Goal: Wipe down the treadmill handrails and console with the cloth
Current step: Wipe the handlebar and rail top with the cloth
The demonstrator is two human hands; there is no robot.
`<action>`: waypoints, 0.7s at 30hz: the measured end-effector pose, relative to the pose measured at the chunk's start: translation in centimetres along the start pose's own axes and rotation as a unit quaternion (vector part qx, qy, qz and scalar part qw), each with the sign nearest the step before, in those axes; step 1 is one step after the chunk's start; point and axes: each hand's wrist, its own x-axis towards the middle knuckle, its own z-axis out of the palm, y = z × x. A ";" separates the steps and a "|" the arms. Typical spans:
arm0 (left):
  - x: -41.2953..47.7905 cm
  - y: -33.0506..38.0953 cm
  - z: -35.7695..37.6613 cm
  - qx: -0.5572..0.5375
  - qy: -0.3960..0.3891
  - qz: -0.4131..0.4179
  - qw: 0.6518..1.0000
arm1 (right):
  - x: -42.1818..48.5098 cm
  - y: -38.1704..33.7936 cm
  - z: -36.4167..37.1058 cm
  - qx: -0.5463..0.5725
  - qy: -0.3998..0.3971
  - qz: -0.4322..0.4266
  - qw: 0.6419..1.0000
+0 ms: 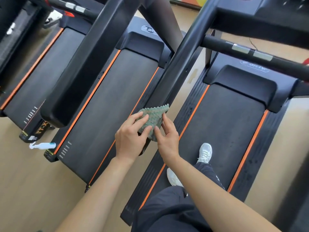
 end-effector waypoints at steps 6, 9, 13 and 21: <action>5.7 2.8 1.5 0.004 -0.016 -0.043 0.999 | 5.7 -3.8 -2.8 -0.028 0.001 -0.037 0.999; 8.7 4.2 2.5 0.001 -0.029 -0.066 0.997 | 8.8 -5.1 -4.2 -0.052 -0.005 -0.056 0.997; 12.4 6.0 3.6 0.004 -0.040 -0.088 0.995 | 12.7 -6.8 -6.1 -0.075 -0.016 -0.069 0.995; 19.3 10.1 5.7 0.021 -0.066 -0.101 0.993 | 20.4 -10.5 -9.7 -0.128 -0.024 -0.095 0.987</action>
